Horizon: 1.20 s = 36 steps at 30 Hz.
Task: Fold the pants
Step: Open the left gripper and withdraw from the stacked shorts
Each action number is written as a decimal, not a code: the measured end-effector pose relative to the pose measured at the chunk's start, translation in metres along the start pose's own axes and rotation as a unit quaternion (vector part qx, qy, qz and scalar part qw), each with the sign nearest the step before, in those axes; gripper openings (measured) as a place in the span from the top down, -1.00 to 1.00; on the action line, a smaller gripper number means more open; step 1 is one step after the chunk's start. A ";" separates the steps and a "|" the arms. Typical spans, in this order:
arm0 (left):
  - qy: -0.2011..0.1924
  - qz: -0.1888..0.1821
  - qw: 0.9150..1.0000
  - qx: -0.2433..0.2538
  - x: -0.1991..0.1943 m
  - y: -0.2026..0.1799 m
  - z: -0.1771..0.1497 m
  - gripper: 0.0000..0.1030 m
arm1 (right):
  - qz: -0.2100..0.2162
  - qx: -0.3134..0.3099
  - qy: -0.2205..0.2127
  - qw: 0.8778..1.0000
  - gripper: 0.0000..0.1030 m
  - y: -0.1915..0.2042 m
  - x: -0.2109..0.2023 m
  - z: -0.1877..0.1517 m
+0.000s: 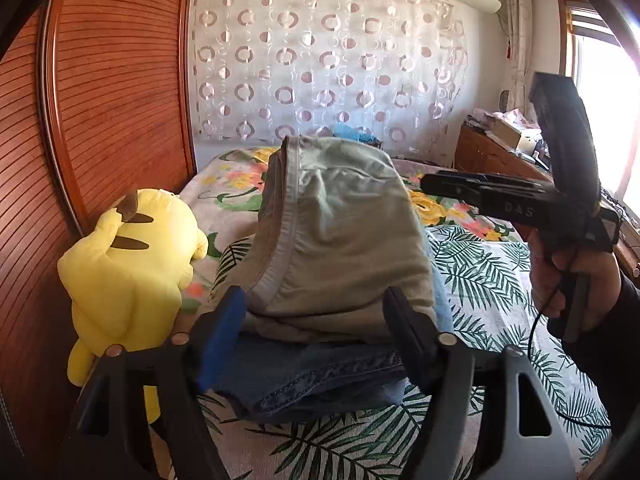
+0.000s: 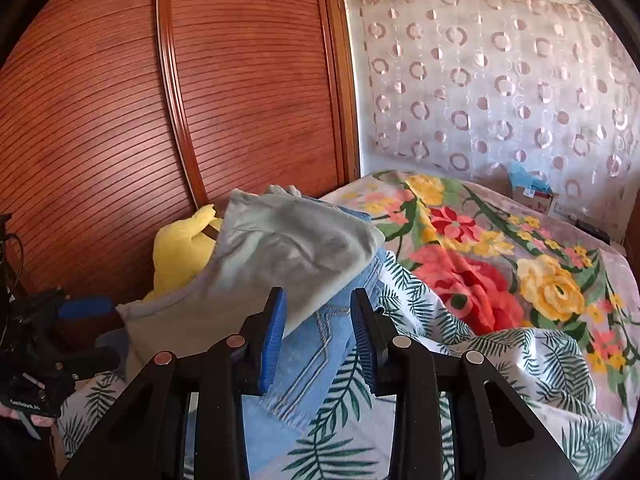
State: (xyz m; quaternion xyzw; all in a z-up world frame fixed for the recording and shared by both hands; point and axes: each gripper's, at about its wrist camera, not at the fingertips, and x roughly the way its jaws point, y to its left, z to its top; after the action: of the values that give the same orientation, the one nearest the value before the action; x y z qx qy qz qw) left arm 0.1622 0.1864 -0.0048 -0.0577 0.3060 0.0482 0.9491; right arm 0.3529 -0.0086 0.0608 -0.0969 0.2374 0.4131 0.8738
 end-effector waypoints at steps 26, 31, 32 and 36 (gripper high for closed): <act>-0.021 0.025 0.999 0.014 -0.042 -0.015 -0.011 -0.99 | -0.036 0.016 -0.008 0.999 0.05 0.044 -0.082 -0.047; -0.017 0.019 1.000 0.004 -0.043 -0.013 -0.014 -0.99 | -0.052 0.018 -0.009 0.998 -0.15 0.055 -0.093 -0.052; -0.018 0.020 1.000 0.003 -0.044 -0.013 -0.015 -0.99 | -0.055 0.019 -0.008 0.998 -0.19 0.057 -0.095 -0.053; -0.017 0.022 1.000 0.003 -0.047 -0.016 -0.018 -0.99 | -0.058 0.015 -0.012 0.998 -0.30 0.067 -0.104 -0.058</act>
State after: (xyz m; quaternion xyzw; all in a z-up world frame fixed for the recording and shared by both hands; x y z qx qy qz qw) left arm 0.1163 0.1658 0.0095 -0.0477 0.2914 0.0688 0.9529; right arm 0.2255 -0.0572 0.0637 -0.0926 0.2271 0.3595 0.9003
